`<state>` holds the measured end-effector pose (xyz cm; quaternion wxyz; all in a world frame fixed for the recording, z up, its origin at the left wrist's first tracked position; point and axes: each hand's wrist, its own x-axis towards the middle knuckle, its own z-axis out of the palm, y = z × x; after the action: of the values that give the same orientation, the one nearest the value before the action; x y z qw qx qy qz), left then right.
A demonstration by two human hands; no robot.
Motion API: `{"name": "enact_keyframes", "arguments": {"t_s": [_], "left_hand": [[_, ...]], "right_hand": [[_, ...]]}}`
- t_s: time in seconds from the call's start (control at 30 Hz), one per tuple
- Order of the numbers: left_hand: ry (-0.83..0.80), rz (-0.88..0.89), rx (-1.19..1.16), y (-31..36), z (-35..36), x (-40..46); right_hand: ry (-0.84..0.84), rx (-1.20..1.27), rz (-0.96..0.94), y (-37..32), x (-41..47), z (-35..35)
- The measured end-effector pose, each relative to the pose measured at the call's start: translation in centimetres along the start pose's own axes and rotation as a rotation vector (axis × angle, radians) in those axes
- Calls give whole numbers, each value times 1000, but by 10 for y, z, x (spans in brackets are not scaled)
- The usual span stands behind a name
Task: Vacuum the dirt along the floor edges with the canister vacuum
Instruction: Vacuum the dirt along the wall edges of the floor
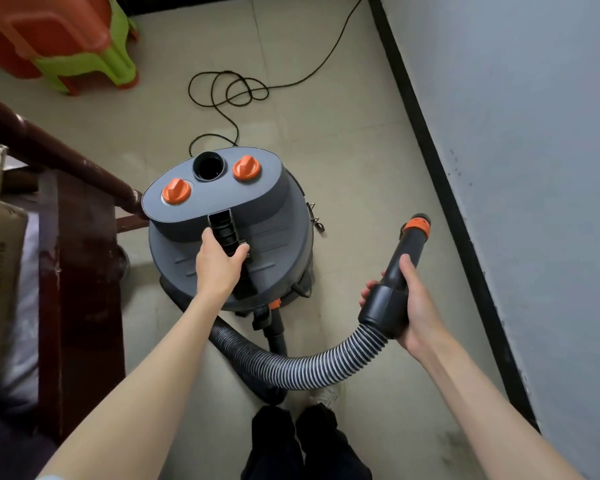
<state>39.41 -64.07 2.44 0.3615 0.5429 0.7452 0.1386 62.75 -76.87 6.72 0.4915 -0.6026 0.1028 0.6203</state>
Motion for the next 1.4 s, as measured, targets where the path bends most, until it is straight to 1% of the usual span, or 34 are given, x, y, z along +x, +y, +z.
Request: {"name": "enact_keyframes", "arguments": {"t_s": [0.17, 0.33, 0.47, 0.6, 0.7, 0.9, 0.97, 1.03, 1.07, 1.1, 1.13, 1.17, 1.27, 1.3, 1.37, 1.4], "left_hand": [[-127, -46, -36, -13, 16, -37], [-229, -9, -47, -29, 30, -75], [-283, 9, -25, -43, 34, -105], [-303, 19, 8, -58, 36, -136], [-304, 1, 21, -65, 38, -157], [-260, -38, 42, -72, 41, -192], [-245, -14, 66, -78, 41, -212], [-238, 46, 114, -86, 40, -241], [-259, 85, 133, -89, 39, -259], [-315, 134, 147, -92, 39, -277], [-416, 187, 171, -95, 38, -295], [-559, 233, 214, -96, 37, -313], [-1097, 360, 411, -90, 32, -367], [-1248, 408, 481, -86, 31, -385], [-1488, 490, 587, -81, 31, -421], [-1575, 515, 620, -81, 32, -438]], "right_hand": [[31, 97, -20, 29, -23, -32], [45, 145, -43, 63, -52, -66], [15, 133, -41, 93, -77, -99], [-6, 100, -33, 122, -102, -126], [19, 71, -32, 136, -118, -140], [1, 19, -79, 149, -144, -171], [53, -45, -117, 155, -155, -183], [98, -96, -137, 160, -167, -193], [116, -116, -145, 160, -174, -198], [136, -134, -155, 159, -182, -204], [153, -147, -163, 156, -191, -210], [160, -151, -168, 153, -201, -217], [168, -165, -198, 145, -239, -239], [168, -171, -220, 144, -253, -246], [168, -173, -284, 146, -284, -260], [174, -182, -318, 149, -299, -266]]}}
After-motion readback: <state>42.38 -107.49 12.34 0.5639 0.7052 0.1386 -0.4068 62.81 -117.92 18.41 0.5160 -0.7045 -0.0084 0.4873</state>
